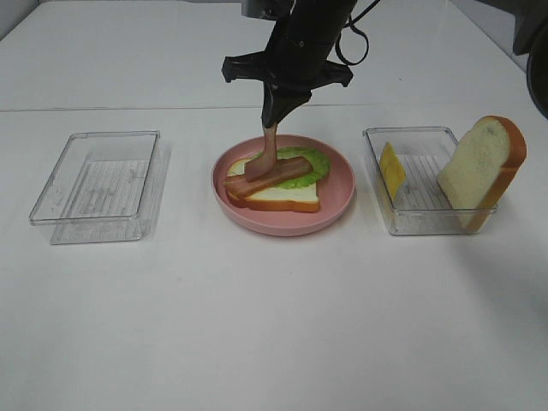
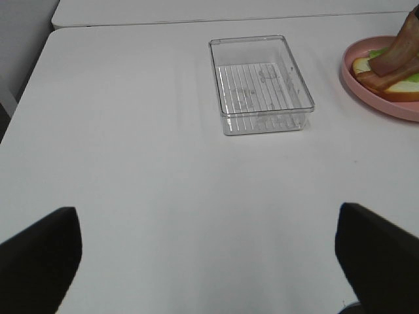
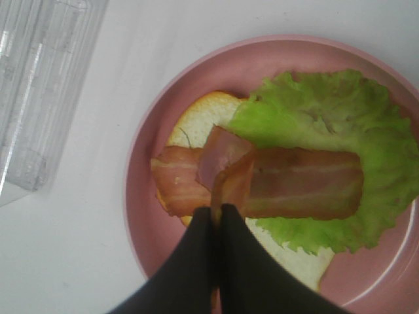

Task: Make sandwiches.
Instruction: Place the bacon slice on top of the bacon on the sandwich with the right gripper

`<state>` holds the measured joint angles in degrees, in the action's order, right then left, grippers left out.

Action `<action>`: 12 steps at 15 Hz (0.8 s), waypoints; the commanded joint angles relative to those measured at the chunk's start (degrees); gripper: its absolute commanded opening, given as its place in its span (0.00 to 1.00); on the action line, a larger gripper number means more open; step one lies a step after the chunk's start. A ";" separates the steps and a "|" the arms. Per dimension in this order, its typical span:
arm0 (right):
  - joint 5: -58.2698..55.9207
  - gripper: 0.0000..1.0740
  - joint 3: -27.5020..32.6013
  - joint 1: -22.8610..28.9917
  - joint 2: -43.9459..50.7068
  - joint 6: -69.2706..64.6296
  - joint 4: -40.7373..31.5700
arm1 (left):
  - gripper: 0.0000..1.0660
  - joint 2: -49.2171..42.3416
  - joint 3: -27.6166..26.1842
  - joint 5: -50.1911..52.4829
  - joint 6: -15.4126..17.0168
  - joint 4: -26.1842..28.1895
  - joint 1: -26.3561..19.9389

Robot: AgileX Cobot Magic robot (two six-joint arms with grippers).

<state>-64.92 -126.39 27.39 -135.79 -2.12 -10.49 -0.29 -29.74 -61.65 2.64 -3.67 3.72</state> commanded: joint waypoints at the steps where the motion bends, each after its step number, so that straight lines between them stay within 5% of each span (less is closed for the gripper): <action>1: -1.09 0.00 0.23 -0.11 -0.63 -0.86 3.67 | 0.92 -1.20 0.11 0.34 0.00 -0.06 0.29; 7: -2.35 0.05 0.23 -0.11 -1.38 -3.44 9.17 | 0.92 -1.20 0.11 0.34 0.00 -0.06 0.29; 8: -2.35 0.20 0.23 -0.11 -1.38 -3.78 9.17 | 0.92 -1.20 0.11 0.34 0.00 -0.06 0.29; 10: -2.75 0.69 0.11 -0.06 -1.38 -3.90 9.17 | 0.92 -1.20 0.11 0.34 0.00 -0.06 0.29; 12: -3.72 0.83 -0.29 -0.06 -1.32 -3.90 9.17 | 0.92 -1.20 0.11 0.34 0.00 -0.06 0.29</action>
<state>-68.07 -126.57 27.39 -136.94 -5.50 -1.49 -0.29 -29.74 -61.65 2.64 -3.72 3.72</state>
